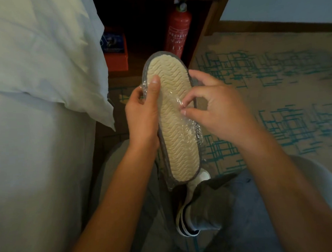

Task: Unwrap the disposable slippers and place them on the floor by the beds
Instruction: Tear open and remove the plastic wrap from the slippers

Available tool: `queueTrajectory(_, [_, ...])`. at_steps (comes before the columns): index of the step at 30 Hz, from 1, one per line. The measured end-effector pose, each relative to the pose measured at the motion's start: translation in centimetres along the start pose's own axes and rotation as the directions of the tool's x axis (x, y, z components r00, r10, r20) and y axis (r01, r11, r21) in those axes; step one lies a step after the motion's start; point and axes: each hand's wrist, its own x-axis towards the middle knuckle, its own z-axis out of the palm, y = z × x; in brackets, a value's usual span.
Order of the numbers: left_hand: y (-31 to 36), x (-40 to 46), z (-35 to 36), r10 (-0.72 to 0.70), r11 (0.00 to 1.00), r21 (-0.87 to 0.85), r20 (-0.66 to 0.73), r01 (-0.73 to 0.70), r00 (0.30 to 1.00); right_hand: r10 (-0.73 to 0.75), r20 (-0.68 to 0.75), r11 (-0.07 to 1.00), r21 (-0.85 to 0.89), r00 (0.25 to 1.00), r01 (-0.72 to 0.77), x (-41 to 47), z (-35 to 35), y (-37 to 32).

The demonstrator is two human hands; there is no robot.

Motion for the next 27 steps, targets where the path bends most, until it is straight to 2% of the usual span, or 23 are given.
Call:
queueTrajectory(3, [-0.3,0.0,-0.1,0.012,0.999,0.047,0.045,-0.014,0.999,0.037,0.125,0.999,0.032,0.992,-0.041,0.1,0.2,0.0])
queueTrajectory(6, [-0.3,0.0,-0.2,0.025,0.995,0.096,0.115,-0.036,0.993,0.064,0.174,0.972,0.212,0.983,-0.101,0.2,-1.3,0.4])
queueTrajectory(9, [0.3,-0.1,-0.3,0.096,0.979,0.155,0.21,-0.13,0.973,0.172,0.082,0.856,0.481,0.982,-0.19,0.3,-2.9,0.9])
queueTrajectory(11, [0.6,-0.1,-0.4,0.133,0.961,0.196,0.291,-0.195,0.947,0.246,-0.002,0.791,0.579,0.969,-0.2,0.5,-3.0,1.4])
queueTrajectory(15, [0.4,-0.5,-0.4,0.099,0.964,0.184,0.424,-0.192,0.9,0.263,0.004,0.782,0.585,0.965,-0.216,0.8,-2.4,1.4])
queueTrajectory(21, [0.5,-1.0,-0.3,0.049,0.987,0.113,0.457,-0.113,0.888,0.258,0.016,0.753,0.623,0.966,-0.212,0.6,-3.1,1.6])
queueTrajectory(23, [0.5,-1.2,-0.2,0.045,0.988,0.107,0.475,-0.109,0.879,0.268,0.029,0.671,0.712,0.963,-0.208,0.7,-3.1,1.9])
queueTrajectory(25, [0.4,-1.4,0.0,0.037,0.989,0.107,0.488,-0.102,0.872,0.284,0.075,0.528,0.82,0.956,-0.221,0.8,-3.1,2.1])
queueTrajectory(27, [0.3,-1.3,0.1,0.028,0.99,0.108,0.487,-0.091,0.873,0.295,0.102,0.451,0.862,0.95,-0.233,0.9,-3.0,2.2])
